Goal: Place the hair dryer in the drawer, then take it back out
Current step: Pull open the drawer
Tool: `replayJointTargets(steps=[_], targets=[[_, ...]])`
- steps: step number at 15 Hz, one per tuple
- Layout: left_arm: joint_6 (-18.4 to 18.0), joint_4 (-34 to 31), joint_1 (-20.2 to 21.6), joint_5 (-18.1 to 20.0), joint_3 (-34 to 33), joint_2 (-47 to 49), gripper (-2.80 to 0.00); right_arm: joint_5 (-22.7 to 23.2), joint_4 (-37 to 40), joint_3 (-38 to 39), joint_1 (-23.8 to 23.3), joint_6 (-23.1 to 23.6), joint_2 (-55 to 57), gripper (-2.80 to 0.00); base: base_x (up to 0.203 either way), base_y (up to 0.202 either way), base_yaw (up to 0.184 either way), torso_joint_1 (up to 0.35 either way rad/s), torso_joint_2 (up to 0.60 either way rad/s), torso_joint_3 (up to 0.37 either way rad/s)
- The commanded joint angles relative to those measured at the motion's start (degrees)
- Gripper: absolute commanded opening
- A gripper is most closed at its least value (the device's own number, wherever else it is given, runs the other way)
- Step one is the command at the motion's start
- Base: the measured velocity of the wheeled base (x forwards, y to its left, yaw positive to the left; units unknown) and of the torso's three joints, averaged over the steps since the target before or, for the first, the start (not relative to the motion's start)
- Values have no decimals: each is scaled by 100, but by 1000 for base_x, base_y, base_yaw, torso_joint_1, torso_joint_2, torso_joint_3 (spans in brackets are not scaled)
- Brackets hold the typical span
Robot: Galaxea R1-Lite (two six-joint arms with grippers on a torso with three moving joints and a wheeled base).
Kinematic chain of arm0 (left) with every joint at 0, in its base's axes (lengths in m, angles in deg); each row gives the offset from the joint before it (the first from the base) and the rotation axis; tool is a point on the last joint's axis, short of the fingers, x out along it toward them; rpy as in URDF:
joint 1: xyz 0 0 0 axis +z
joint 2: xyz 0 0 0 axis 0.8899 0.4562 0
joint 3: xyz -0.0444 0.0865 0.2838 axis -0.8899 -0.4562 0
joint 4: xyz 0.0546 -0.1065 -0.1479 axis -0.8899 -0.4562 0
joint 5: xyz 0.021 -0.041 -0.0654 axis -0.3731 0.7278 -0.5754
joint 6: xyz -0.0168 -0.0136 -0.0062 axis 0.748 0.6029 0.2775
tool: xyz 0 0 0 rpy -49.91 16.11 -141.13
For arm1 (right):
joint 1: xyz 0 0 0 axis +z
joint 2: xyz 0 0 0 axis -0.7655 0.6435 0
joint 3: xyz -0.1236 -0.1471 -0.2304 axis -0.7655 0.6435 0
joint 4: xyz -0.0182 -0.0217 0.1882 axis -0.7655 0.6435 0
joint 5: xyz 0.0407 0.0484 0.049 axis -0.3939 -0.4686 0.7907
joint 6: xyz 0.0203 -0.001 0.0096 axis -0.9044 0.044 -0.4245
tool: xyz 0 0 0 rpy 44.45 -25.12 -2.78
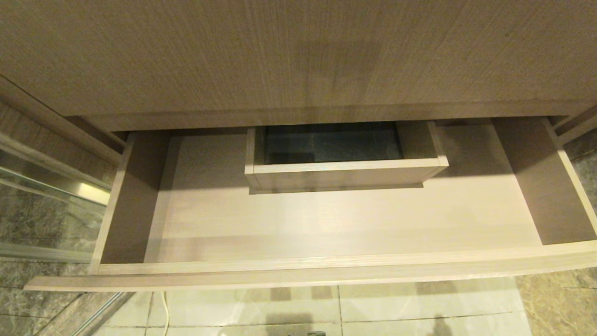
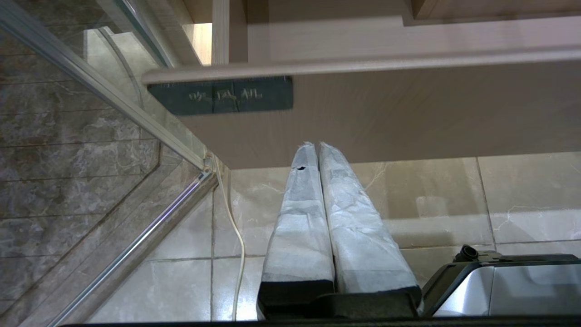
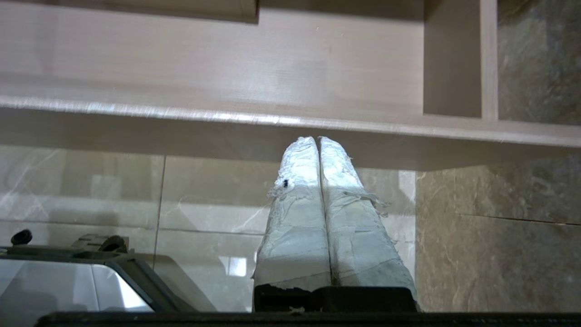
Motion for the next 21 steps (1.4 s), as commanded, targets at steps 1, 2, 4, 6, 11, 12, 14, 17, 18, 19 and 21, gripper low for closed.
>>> replayJointTargets(steps=[1,2,4,6,11,12,14,17,18,19,21], targets=[[0,1,1,0,0,0,-280,-54,34,104,45,-22,-260,-280,0,0,0,0,0,0],[0,1,1,0,0,0,-280,-172,133,214,193,-65,-474,-280,0,0,0,0,0,0],[0,1,1,0,0,0,-280,-403,325,427,479,-147,-1430,-280,0,0,0,0,0,0],[0,1,1,0,-9,0,-280,-321,140,838,715,-139,-2253,-280,0,0,0,0,0,0],[0,1,1,0,-9,0,-280,108,-629,1396,904,-140,-2378,-280,0,0,0,0,0,0],[0,1,1,0,-9,0,-280,34,-474,1393,900,-611,-2378,-280,0,0,0,0,0,0],[0,1,1,0,-9,0,-280,-40,-412,1399,897,-833,-2378,-280,0,0,0,0,0,0],[0,1,1,0,-9,0,-280,-40,-412,1399,897,-833,-2378,-280,0,0,0,0,0,0],[0,1,1,0,-9,0,-280,-40,-412,1399,897,-833,-2378,-280,0,0,0,0,0,0],[0,1,1,0,-9,0,-280,-40,-412,1399,897,-833,-2378,-280,0,0,0,0,0,0],[0,1,1,0,0,0,-280,-24,-348,1399,901,-685,-2378,-280,0,0,0,0,0,0]])
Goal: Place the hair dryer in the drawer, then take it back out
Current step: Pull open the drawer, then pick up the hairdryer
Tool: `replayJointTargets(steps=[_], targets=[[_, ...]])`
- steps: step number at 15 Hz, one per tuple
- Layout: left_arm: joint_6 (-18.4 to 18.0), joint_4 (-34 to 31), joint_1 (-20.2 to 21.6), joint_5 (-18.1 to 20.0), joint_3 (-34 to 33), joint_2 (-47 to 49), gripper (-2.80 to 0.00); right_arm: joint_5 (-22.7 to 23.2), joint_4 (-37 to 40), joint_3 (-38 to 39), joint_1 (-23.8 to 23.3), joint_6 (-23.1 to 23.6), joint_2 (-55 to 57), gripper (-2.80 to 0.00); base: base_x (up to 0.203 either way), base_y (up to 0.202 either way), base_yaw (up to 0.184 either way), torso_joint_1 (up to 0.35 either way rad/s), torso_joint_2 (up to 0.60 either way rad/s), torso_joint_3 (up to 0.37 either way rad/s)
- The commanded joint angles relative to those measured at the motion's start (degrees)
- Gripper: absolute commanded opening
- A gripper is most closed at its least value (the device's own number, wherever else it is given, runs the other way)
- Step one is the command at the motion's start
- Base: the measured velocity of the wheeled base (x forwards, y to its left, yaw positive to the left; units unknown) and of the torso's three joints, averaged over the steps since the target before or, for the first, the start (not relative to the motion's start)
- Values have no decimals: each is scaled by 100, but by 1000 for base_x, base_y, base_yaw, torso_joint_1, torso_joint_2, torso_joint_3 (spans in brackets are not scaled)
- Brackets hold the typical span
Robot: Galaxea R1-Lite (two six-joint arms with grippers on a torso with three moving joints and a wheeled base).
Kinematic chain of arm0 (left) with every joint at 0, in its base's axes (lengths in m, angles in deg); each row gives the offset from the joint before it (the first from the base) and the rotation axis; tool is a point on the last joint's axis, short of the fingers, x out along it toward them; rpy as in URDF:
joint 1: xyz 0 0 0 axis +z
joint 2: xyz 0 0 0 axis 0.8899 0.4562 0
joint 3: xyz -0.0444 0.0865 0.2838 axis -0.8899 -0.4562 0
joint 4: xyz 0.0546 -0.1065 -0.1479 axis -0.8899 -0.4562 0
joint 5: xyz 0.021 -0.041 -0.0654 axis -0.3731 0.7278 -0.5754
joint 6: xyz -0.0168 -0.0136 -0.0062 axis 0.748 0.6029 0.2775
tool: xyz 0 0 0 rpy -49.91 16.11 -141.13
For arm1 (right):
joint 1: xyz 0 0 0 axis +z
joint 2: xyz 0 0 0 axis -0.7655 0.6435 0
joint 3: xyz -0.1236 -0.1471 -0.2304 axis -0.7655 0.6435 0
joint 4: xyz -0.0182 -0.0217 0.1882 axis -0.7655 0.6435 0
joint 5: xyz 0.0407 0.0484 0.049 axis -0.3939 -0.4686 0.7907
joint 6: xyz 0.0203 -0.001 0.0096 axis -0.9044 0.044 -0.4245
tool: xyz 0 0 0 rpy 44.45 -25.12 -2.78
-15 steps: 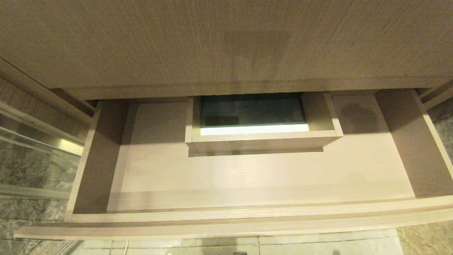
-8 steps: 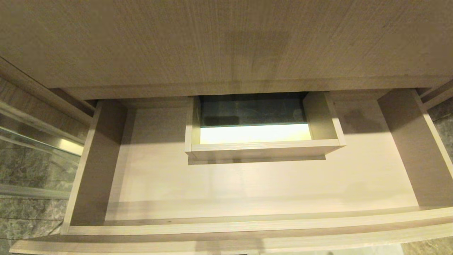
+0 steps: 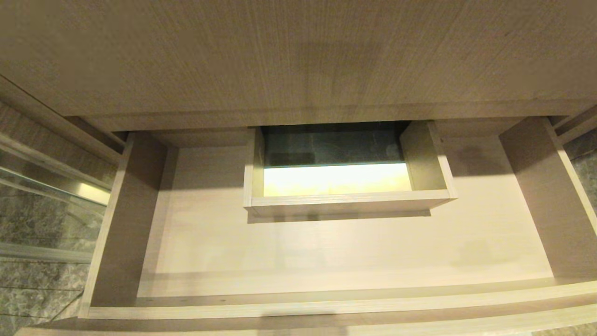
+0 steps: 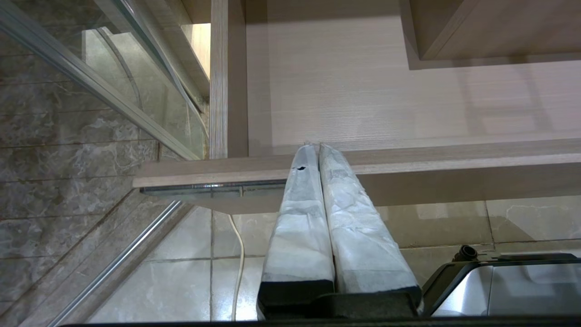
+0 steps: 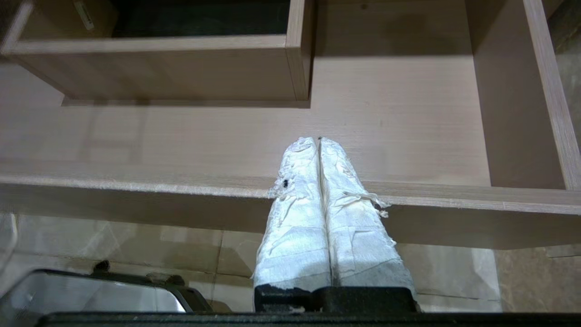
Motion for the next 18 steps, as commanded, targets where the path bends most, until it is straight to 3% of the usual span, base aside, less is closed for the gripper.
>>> replayJointTargets(steps=[1,18], targets=[[0,-1,-1,0,-9,0,-280,33,107,229,6,390,-219,-280,0,0,0,0,0,0],[0,-1,-1,0,0,0,-280,31,113,229,2,357,-219,-280,0,0,0,0,0,0]])
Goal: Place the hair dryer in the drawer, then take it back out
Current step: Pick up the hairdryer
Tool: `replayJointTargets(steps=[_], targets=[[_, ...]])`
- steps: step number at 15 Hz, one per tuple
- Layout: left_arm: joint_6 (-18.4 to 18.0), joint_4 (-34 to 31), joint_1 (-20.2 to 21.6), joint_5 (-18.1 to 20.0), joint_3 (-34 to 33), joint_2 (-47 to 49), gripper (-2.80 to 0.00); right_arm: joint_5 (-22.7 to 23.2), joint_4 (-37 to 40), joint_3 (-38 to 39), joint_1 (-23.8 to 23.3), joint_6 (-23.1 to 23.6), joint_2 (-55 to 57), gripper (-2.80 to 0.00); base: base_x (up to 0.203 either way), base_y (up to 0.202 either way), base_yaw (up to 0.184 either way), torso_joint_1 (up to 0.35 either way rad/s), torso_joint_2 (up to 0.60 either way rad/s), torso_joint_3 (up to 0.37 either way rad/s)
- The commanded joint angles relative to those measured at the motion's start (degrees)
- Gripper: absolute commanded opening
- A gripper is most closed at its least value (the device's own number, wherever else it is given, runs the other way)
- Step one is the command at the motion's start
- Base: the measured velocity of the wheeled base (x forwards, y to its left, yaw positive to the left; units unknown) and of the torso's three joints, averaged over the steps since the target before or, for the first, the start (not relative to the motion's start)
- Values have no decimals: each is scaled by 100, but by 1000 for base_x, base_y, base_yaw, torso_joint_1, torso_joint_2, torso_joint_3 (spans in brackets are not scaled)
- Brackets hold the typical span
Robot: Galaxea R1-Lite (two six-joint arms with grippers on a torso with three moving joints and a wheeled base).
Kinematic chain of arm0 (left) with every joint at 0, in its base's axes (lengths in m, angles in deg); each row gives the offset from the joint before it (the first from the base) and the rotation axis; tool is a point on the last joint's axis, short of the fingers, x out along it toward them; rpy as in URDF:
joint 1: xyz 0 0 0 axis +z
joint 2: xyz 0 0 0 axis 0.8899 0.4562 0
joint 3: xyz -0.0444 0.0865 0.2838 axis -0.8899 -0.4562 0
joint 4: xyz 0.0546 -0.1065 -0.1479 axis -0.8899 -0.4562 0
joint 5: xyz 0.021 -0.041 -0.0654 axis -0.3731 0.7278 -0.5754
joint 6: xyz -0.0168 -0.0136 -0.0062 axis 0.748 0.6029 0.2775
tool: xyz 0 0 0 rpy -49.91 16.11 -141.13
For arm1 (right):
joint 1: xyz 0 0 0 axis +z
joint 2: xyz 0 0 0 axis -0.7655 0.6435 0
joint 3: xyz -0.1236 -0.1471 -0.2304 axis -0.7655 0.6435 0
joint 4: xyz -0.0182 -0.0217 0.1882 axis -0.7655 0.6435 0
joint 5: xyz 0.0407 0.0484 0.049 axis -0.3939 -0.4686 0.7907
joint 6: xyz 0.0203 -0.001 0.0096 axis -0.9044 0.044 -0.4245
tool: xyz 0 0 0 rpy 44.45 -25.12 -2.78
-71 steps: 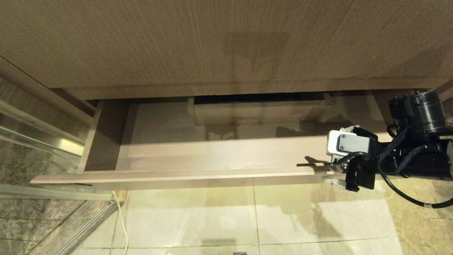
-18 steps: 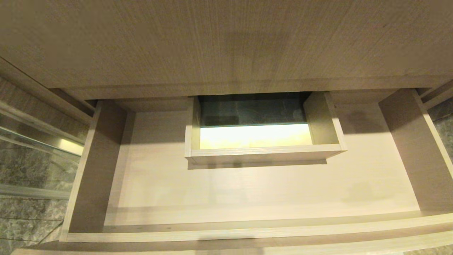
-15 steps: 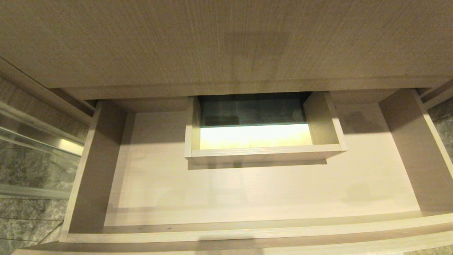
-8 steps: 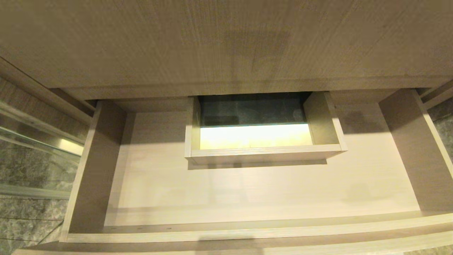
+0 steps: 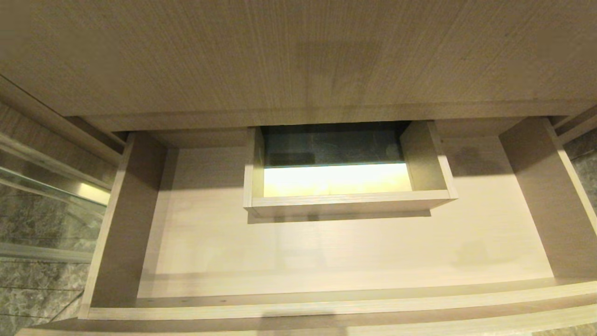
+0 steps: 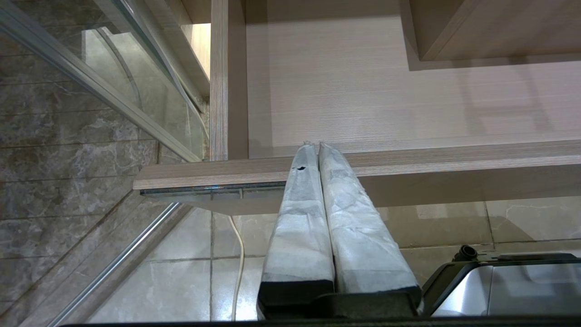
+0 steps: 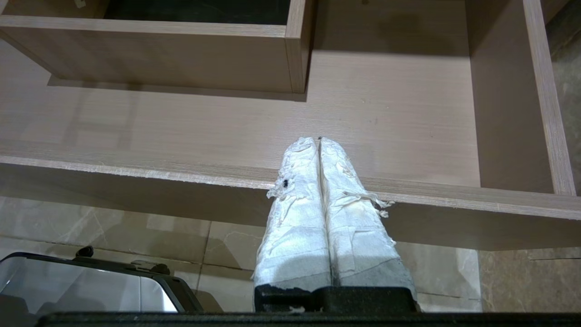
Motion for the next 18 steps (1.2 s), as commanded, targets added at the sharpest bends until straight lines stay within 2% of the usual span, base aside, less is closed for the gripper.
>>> replayJointTargets(steps=[1,18], targets=[[1,1,1,-1,-9,0,-280,0,-7,229,2,11,-219,-280,0,0,0,0,0,0],[1,1,1,-1,-9,0,-280,0,-7,229,2,2,-219,-280,0,0,0,0,0,0]])
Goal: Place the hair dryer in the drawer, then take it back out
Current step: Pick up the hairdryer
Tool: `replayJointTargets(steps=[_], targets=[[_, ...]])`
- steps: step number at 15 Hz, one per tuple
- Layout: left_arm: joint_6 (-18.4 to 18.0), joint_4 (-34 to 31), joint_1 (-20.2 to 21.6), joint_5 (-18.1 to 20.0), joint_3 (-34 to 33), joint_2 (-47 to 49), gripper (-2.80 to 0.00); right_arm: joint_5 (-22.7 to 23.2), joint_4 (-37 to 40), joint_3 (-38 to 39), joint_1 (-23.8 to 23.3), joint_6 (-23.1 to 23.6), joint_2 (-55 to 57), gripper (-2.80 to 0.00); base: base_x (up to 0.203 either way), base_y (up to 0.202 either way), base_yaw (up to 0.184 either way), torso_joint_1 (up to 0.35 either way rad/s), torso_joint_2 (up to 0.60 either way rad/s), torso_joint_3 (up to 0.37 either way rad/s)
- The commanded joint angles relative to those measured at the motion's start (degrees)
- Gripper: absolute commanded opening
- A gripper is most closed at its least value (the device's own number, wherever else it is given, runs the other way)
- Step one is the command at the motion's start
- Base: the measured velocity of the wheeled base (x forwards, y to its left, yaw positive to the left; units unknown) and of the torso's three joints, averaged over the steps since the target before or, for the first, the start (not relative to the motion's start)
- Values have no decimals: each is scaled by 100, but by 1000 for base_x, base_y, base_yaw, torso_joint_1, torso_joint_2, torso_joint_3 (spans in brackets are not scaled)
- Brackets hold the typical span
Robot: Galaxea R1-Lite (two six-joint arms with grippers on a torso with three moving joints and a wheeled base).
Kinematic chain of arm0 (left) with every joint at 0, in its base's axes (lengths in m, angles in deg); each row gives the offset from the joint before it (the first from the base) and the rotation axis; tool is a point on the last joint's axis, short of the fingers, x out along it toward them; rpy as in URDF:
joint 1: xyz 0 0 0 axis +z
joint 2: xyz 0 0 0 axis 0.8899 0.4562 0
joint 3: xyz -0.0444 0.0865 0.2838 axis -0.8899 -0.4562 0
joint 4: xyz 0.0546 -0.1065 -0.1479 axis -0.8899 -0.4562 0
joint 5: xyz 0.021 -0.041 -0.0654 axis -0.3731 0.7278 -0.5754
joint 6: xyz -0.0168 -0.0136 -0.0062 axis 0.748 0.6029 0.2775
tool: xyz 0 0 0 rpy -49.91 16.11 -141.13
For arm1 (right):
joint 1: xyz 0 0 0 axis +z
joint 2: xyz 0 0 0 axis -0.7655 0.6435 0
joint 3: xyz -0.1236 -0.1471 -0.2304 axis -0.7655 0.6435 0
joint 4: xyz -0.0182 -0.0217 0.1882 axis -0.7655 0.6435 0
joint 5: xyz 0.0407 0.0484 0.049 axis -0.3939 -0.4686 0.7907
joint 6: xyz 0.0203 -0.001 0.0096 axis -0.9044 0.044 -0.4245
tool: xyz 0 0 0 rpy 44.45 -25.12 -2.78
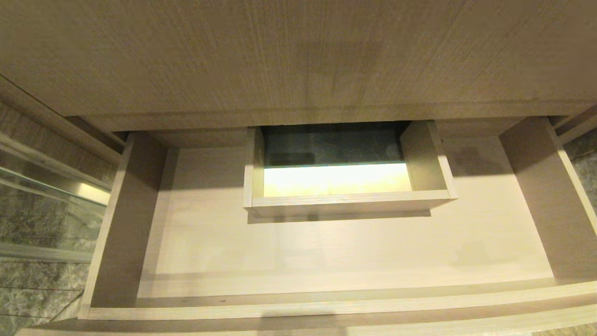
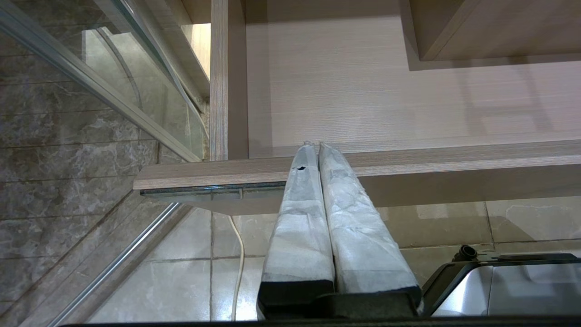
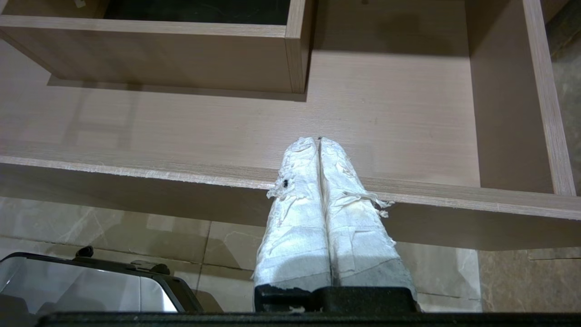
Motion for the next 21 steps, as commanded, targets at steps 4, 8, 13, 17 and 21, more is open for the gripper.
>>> replayJointTargets(steps=[4,8,13,17,21], targets=[[0,1,1,-2,-4,0,-280,3,-7,229,2,1,-222,-280,0,0,0,0,0,0],[-57,-23,1,13,0,7,-280,3,-7,229,2,1,-222,-280,0,0,0,0,0,0],[-9,-8,1,-2,-9,0,-280,3,-7,229,2,1,-222,-280,0,0,0,0,0,0],[-18,-17,1,-2,-9,0,-280,3,-7,229,2,1,-222,-280,0,0,0,0,0,0],[-18,-17,1,-2,-9,0,-280,3,-7,229,2,1,-222,-280,0,0,0,0,0,0]])
